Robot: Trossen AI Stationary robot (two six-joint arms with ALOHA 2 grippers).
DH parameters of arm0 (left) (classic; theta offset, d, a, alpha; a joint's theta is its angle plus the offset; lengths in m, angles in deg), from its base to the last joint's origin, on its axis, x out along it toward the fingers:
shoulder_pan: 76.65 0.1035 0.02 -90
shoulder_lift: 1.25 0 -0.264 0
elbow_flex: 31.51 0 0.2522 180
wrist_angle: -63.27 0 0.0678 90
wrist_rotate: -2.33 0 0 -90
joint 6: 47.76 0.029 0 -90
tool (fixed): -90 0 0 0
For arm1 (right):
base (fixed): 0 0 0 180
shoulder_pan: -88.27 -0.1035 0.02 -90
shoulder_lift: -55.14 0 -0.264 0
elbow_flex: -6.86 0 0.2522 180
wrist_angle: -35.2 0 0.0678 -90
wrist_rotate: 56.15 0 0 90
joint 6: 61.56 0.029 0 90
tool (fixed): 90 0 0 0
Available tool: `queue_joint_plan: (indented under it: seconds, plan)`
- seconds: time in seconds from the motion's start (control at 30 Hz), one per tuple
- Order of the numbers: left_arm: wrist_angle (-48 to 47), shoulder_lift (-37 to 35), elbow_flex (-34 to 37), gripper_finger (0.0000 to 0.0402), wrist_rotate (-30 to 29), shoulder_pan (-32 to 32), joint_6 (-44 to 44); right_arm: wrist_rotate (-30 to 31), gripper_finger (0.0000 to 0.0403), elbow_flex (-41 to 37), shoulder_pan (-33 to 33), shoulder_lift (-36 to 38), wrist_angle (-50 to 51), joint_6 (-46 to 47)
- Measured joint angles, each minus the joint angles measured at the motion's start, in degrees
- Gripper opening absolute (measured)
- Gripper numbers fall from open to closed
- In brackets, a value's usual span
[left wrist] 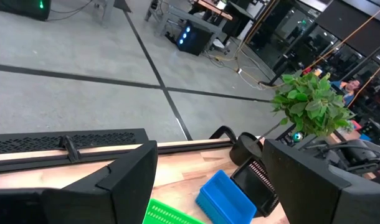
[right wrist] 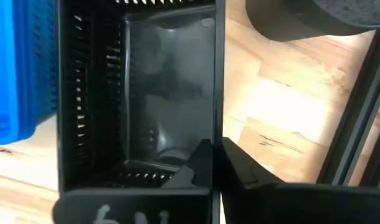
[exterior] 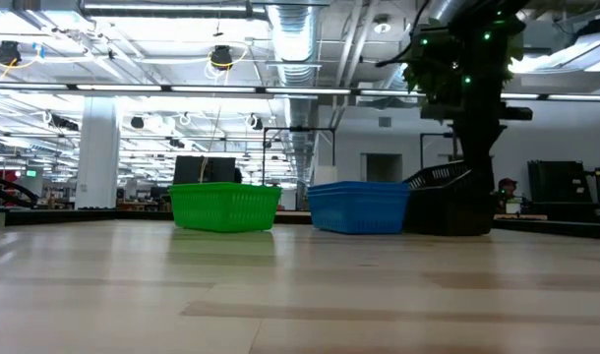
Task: Stack baskets by color
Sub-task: Stack the bottom black bin on top of the top black bins
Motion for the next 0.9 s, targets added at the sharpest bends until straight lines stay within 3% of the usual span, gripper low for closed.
queue_joint_plan:
  seconds: [0.2,0.43,0.9]
  plan:
    - [0.0,0.0,0.0,0.0278,-0.25,0.0,0.0,-1.54,0.001,0.0,1.66,2.76,-0.39,-1.25]
    - [0.0,0.0,0.0,0.0278,-0.39,0.0,0.0,-7.42,0.0017,-0.78,4.21,2.65,-5.24,-3.18]
    - [0.0,0.0,0.0,0.0278,-0.66,0.0,-0.11,-10.66,0.0008,-0.87,5.33,3.5,-6.37,-4.27]
